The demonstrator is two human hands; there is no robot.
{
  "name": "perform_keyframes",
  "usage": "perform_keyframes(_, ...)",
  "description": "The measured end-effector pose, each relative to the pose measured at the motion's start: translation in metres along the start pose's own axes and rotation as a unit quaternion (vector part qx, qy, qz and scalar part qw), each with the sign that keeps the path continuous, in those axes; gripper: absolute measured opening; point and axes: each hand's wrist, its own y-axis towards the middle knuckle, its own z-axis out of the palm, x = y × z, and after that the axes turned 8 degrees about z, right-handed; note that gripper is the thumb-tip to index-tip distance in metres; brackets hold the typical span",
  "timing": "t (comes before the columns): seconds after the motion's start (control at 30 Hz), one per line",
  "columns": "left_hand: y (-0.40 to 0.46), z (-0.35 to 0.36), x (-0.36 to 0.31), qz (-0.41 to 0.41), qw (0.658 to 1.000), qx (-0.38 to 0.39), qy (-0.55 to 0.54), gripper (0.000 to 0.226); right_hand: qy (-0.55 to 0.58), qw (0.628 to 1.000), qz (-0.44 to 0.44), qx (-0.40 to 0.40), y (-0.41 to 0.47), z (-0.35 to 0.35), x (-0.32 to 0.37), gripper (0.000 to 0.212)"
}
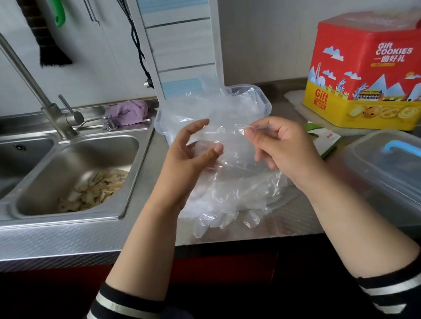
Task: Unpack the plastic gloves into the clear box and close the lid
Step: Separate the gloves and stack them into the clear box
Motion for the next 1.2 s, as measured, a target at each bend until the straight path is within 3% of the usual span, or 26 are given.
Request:
perform_keyframes(0.27, 0.030, -0.021, -0.026, 0.036, 0.997, -0.056, 0.035, 0.028, -0.057, 0.992, -0.065, -0.093, 0.043, 0.001, 0.022, 0.014)
perform_keyframes(0.43, 0.094, -0.039, -0.030, 0.111, 0.968, -0.066, 0.215, 0.022, -0.184, 0.974, -0.070, -0.108, 0.110, 0.007, 0.041, 0.034)
perform_keyframes(0.6, 0.140, -0.046, -0.009, 0.074, 0.844, -0.038, 0.529, 0.017, -0.422, 0.899, -0.020, -0.113, 0.152, 0.013, 0.030, 0.040)
perform_keyframes(0.77, 0.145, -0.042, 0.010, 0.033, 0.752, 0.033, 0.658, 0.033, -0.575, 0.810, -0.009, -0.114, 0.163, 0.022, 0.014, 0.035)
perform_keyframes(0.87, 0.143, -0.036, 0.006, 0.018, 0.716, 0.052, 0.696, 0.033, -0.599, 0.791, -0.027, -0.123, 0.162, 0.019, 0.009, 0.037)
perform_keyframes(0.93, 0.140, -0.035, 0.001, -0.007, 0.724, 0.050, 0.688, 0.039, -0.576, 0.806, -0.034, -0.130, 0.158, 0.012, 0.012, 0.038)
perform_keyframes(1.03, 0.132, -0.036, -0.004, -0.010, 0.793, 0.012, 0.610, 0.054, -0.495, 0.853, -0.074, -0.152, 0.145, 0.000, 0.019, 0.037)
perform_keyframes(1.13, 0.118, -0.036, -0.004, 0.069, 0.830, -0.051, 0.551, 0.042, -0.308, 0.918, -0.204, -0.146, 0.114, -0.001, 0.022, 0.024)
perform_keyframes(1.2, 0.104, -0.034, -0.002, 0.150, 0.831, -0.095, 0.528, 0.033, -0.193, 0.951, -0.232, -0.072, 0.082, -0.002, 0.022, 0.017)
